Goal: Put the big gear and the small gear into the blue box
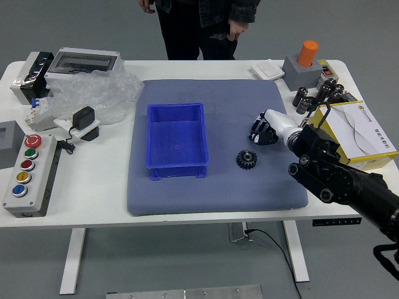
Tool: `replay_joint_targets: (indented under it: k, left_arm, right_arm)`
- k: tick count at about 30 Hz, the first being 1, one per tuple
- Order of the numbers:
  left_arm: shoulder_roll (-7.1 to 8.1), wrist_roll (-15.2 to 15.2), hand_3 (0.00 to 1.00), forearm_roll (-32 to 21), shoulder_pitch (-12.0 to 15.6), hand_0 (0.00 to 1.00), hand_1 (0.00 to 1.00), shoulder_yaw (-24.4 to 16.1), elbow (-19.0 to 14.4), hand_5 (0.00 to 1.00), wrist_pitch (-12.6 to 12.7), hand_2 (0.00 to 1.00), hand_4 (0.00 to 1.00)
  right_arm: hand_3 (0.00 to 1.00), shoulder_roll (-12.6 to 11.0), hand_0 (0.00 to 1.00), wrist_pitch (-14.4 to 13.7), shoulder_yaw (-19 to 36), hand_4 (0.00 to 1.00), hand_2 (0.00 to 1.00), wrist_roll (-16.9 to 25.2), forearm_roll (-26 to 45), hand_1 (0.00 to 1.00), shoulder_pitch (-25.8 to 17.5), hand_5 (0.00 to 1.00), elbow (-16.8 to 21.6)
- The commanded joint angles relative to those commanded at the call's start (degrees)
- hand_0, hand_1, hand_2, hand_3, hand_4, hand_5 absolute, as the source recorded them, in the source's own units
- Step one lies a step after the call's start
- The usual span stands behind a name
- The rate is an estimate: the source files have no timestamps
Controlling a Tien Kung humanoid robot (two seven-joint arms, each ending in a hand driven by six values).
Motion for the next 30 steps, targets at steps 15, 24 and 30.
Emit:
replay_joint_targets:
  k: [15,24,30]
  left_arm:
    - [-0.02,0.06,0.692,0.26,0.06,0.727,0.680,-0.16,0.00,0.010,-0.07,0.696,0.420]
    - [-0.02,0.10,0.690,0.59,0.13,0.727,0.680,-0.44,0.00,0.010,-0.16,0.695,0.418]
    - [-0.05,0.12,0.689,0.77,0.11,0.727,0.680,-0.61,0.00,0.009,-0.24,0.695,0.417]
  right_arm:
    - [0.696,-0.33,0.663,1.91,0.09,0.596,0.696,-2.17,-0.06,0.593,0.11,0.192,1.46]
    - [0.720,-0.67,0.662,3.05,0.13,0.605,0.709,-3.71,-0.67,0.600,0.08,0.185,2.85]
    - [0.752,-0.74,0.660,3.61,0.15,0.627,0.721,-4.40,-0.74,0.611,0.12,0.182,3.52]
